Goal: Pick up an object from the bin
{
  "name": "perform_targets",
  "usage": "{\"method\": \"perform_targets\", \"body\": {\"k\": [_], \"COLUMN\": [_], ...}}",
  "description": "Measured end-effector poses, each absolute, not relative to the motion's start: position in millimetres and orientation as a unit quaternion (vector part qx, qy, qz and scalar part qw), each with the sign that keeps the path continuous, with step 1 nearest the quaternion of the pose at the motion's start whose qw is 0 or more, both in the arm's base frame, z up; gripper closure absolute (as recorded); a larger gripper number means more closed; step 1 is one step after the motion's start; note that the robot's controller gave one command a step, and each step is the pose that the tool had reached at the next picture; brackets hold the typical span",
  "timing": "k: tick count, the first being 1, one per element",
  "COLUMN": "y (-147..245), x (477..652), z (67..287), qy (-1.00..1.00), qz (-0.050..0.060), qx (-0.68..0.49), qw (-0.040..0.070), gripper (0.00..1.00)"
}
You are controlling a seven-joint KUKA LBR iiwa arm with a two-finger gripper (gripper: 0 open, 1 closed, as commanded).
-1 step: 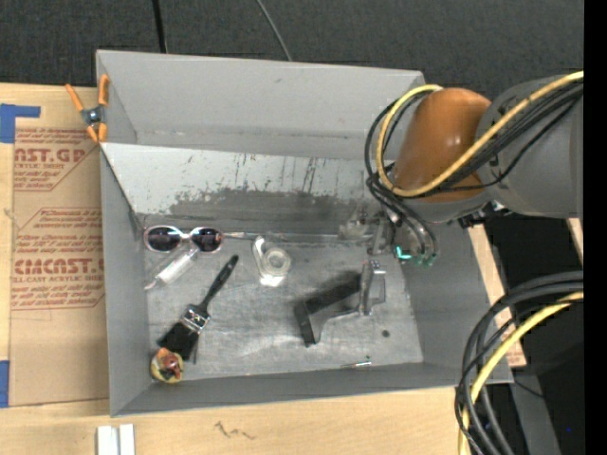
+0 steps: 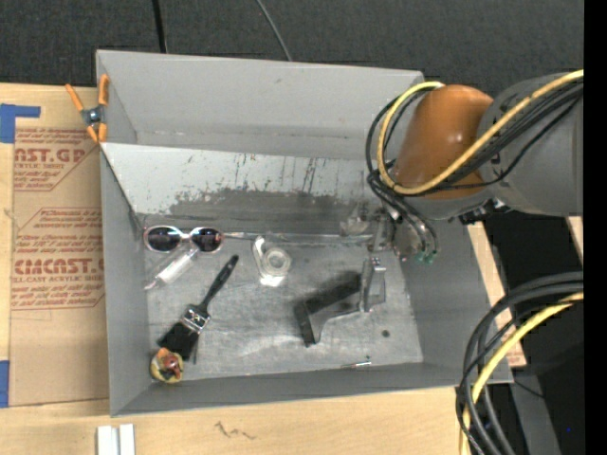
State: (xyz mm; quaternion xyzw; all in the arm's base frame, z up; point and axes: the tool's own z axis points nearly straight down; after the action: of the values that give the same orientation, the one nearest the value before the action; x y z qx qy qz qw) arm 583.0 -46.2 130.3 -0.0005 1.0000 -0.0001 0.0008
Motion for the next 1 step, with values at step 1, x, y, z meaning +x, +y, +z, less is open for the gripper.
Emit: {"method": "perform_targets", "body": {"k": [1], "y": [-33.4], "x": [573.4], "z": [140.2], "qy": [0.997], "qz": [0.0], "qx": [-0.077], "qw": [0.0], "gripper": [0.0]}}
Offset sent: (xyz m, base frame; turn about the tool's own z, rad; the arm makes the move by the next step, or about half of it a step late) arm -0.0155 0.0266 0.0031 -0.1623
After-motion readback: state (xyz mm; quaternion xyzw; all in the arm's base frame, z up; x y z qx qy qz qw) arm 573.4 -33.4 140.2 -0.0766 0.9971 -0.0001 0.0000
